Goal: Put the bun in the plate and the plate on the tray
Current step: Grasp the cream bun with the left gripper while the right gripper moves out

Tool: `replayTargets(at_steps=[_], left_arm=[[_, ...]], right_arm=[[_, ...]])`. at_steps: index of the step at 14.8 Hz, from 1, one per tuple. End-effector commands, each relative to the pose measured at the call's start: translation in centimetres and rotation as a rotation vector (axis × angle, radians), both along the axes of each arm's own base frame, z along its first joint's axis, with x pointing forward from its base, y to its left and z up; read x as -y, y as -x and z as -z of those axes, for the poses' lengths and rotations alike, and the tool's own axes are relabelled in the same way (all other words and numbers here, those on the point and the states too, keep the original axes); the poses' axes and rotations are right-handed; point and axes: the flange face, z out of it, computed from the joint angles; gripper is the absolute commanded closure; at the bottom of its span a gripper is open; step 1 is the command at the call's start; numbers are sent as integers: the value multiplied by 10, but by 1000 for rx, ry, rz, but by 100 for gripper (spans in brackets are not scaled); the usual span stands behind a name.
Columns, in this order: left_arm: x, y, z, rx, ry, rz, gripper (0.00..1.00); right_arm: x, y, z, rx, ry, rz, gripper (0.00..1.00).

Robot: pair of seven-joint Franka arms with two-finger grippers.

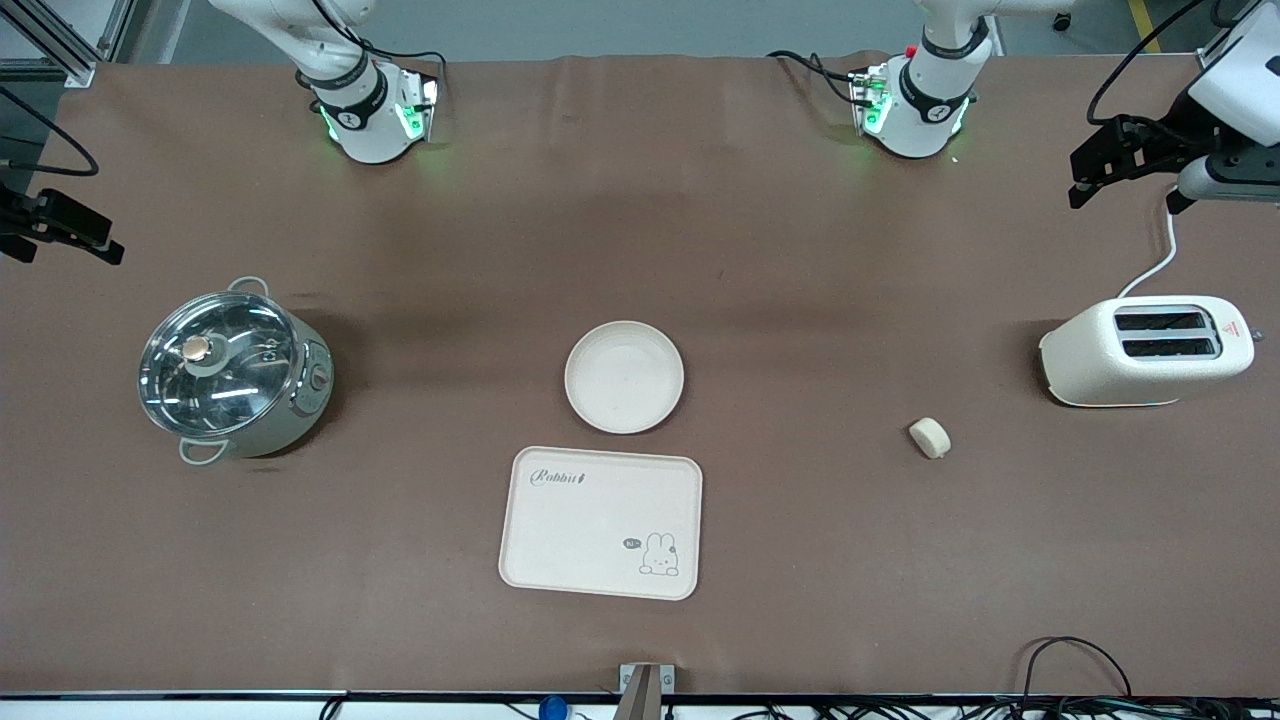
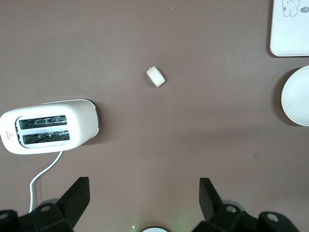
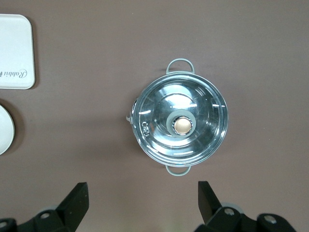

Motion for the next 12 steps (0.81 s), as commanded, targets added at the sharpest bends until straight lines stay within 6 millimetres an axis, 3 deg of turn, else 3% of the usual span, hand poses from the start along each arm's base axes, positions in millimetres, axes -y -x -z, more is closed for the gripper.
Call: replayTargets(at_steps=[1,3,5,8,12], left_arm=[[-4,0,-7,-5,2,-13,0],[-5,-7,1,-21,3,-18,0],[-5,-30,24,-62,3,-20,0],[-2,-71,88,-124,-24,-33,0],[2,-109,179,-127,-39,-247,0]], right_arm=[[0,0,-2,7,8,-10,0],[0,0,-2,8,8,-10,0],[0,0,-2,8,8,-10,0],[4,-1,-2,18,6,-5,0],[-7,-1,-1,8,-18,-27,0]])
